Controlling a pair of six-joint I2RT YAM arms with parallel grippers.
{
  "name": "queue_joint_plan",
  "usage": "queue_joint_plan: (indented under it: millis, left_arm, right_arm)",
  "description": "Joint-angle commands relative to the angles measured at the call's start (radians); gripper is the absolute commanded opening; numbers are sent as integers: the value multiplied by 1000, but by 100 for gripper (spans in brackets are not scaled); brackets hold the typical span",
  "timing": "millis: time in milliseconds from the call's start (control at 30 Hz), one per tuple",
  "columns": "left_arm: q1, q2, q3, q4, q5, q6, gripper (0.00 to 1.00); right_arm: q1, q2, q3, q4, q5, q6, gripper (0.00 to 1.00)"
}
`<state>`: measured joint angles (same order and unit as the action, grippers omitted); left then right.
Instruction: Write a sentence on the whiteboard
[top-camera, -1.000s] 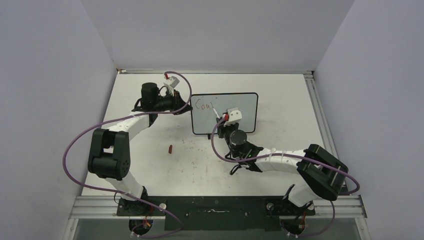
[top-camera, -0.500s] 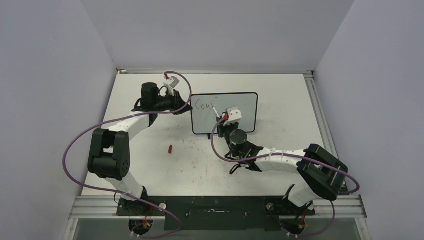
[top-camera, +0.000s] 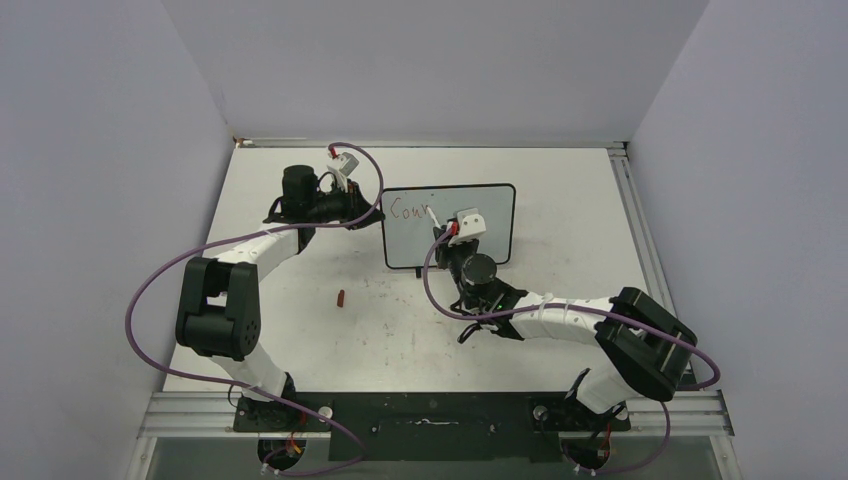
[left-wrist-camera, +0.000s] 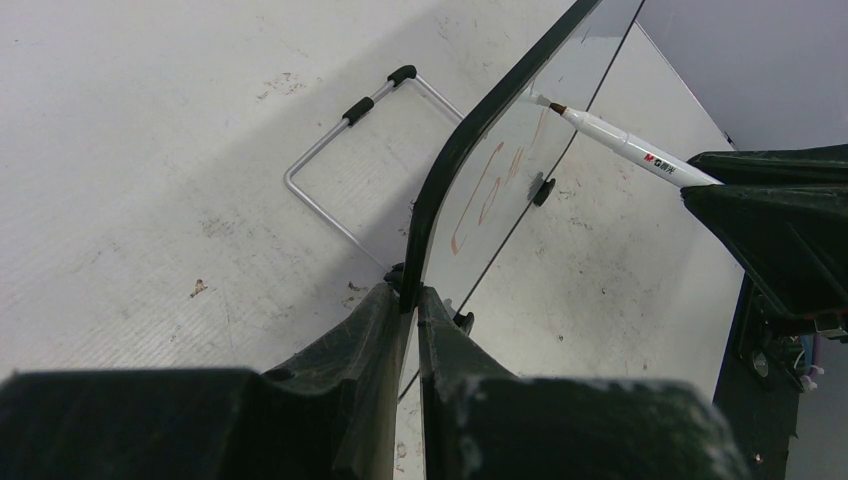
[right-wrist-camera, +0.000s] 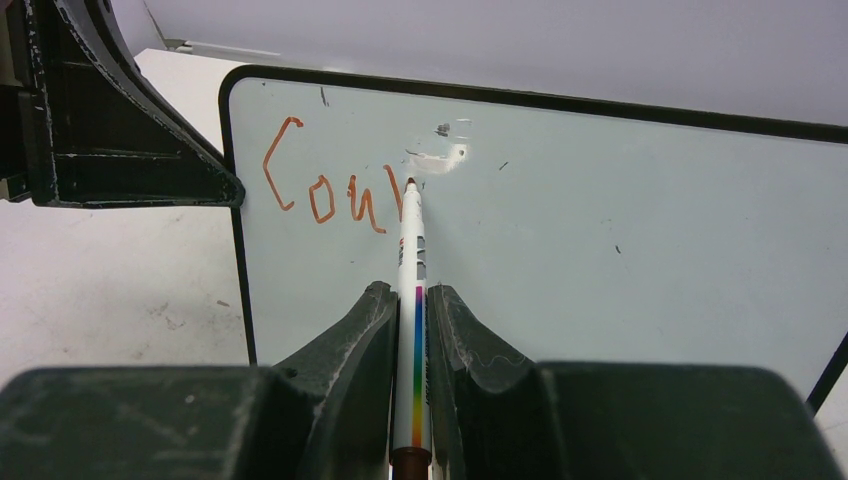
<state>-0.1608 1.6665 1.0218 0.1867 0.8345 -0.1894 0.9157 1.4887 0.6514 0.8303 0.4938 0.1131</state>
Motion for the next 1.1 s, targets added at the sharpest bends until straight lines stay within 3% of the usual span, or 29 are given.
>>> queue_joint_plan:
  millis: [0, 1067]
  left_arm:
    - [9, -33, 28, -5, 5, 10, 0]
    - [10, -37, 29, -10, -13, 8, 0]
  right_arm:
    - [-22, 0, 14, 37, 29, -1, 5]
    - [-17, -144, -74, -27, -20, 35, 5]
